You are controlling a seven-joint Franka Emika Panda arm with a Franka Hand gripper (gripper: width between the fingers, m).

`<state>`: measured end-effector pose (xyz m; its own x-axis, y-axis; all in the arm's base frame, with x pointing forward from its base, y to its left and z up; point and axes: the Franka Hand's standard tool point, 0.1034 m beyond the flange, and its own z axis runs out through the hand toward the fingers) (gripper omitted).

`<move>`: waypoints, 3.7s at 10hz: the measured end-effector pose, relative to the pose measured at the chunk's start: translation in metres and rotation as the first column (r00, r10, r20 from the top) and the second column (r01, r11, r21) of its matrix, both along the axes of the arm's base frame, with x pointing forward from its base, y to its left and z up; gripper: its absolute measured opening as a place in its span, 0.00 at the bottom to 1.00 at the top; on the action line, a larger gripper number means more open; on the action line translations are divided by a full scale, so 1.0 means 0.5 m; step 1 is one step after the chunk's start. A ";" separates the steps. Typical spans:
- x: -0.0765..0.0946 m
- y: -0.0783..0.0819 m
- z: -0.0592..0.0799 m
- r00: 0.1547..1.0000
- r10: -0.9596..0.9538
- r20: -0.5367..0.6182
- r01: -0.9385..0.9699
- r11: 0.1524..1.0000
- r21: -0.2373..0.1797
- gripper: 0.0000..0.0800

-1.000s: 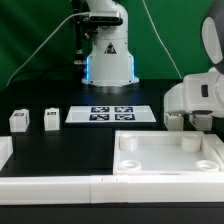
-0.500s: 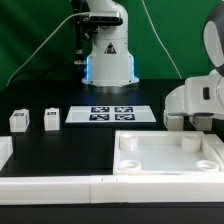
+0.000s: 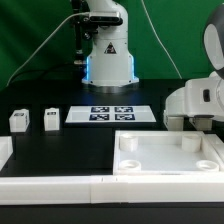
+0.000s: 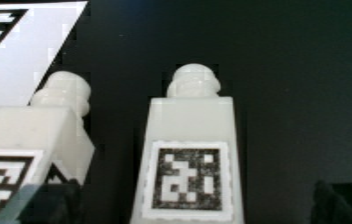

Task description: Assemble one leg

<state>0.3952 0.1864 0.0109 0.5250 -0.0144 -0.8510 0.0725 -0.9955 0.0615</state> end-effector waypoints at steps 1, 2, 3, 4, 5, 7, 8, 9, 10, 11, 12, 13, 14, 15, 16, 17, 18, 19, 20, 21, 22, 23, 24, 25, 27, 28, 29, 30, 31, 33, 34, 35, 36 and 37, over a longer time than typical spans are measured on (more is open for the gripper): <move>-0.003 0.002 -0.003 1.000 0.003 -0.003 -0.003 1.000 -0.001 0.81; -0.005 0.003 -0.004 1.000 0.005 -0.004 -0.005 1.000 -0.001 0.81; -0.004 0.002 -0.004 1.000 0.004 -0.004 -0.004 1.000 -0.001 0.81; -0.004 0.002 -0.004 1.000 0.004 -0.004 -0.004 1.000 -0.001 0.81; -0.004 0.002 -0.004 1.000 0.004 -0.004 -0.004 1.000 -0.001 0.67; -0.004 0.002 -0.004 1.000 0.004 -0.005 -0.004 1.000 -0.001 0.50; -0.004 0.002 -0.004 1.000 0.004 -0.005 -0.004 1.000 -0.001 0.36; -0.004 0.002 -0.004 1.000 0.004 -0.005 -0.004 1.000 -0.001 0.36; -0.004 0.002 -0.004 1.000 0.004 -0.005 -0.004 1.000 -0.001 0.36; -0.004 0.002 -0.004 1.000 0.004 -0.005 -0.004 1.000 -0.001 0.36; -0.004 0.002 -0.004 1.000 0.004 -0.005 -0.004 1.000 -0.001 0.36; -0.004 0.002 -0.004 1.000 0.004 -0.005 -0.004 1.000 -0.001 0.36; -0.004 0.002 -0.004 1.000 0.004 -0.005 -0.004 1.000 -0.001 0.36; -0.004 0.002 -0.004 1.000 0.004 -0.005 -0.004 1.000 -0.001 0.36; -0.004 0.002 -0.004 1.000 0.004 -0.005 -0.004 1.000 -0.001 0.36; -0.003 0.002 -0.003 1.000 0.004 -0.004 -0.004 1.000 -0.001 0.36; 0.007 -0.004 0.010 1.000 0.001 0.004 -0.001 1.000 0.005 0.36; 0.028 -0.012 0.048 1.000 -0.010 0.027 0.009 1.000 0.009 0.36; 0.045 -0.021 0.098 0.999 -0.016 0.052 0.015 1.000 0.010 0.36; 0.056 -0.027 0.139 0.998 -0.015 0.065 0.015 1.000 0.009 0.36; 0.079 -0.033 0.197 0.992 -0.019 0.122 0.017 1.000 0.014 0.36; 0.103 -0.048 0.241 0.985 -0.004 0.172 -0.001 0.999 0.032 0.36; 0.141 -0.062 0.275 0.956 0.004 0.294 -0.016 0.999 0.041 0.36; 0.144 -0.053 0.265 0.909 -0.010 0.417 -0.015 0.998 0.056 0.36; 0.137 -0.046 0.262 0.823 -0.022 0.567 -0.029 0.996 0.080 0.36; 0.161 -0.037 0.260 0.721 -0.047 0.692 -0.040 0.993 0.109 0.36; 0.202 -0.034 0.259 0.625 -0.066 0.778 -0.072 0.987 0.141 0.36; 0.247 -0.042 0.268 0.571 -0.071 0.818 -0.105 0.982 0.158 0.36; 0.286 -0.036 0.286 0.470 -0.075 0.880 -0.136 0.978 0.156 0.36; 0.278 -0.025 0.280 0.295 -0.126 0.947 -0.162 0.970 0.180 0.36; 0.273 -0.025 0.275 0.272 -0.132 0.953 -0.168 0.969 0.182 0.36; 0.273 -0.025 0.275 0.279 -0.130 0.951 -0.168 0.969 0.182 0.36; 0.274 -0.028 0.269 0.280 -0.125 0.952 -0.176 0.968 0.179 0.36; 0.288 -0.046 0.246 0.280 -0.092 0.956 -0.229 0.960 0.160 0.36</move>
Offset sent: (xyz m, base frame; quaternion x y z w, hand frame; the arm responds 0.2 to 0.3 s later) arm 0.0000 0.0000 0.0000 0.0000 0.0000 0.0000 1.0000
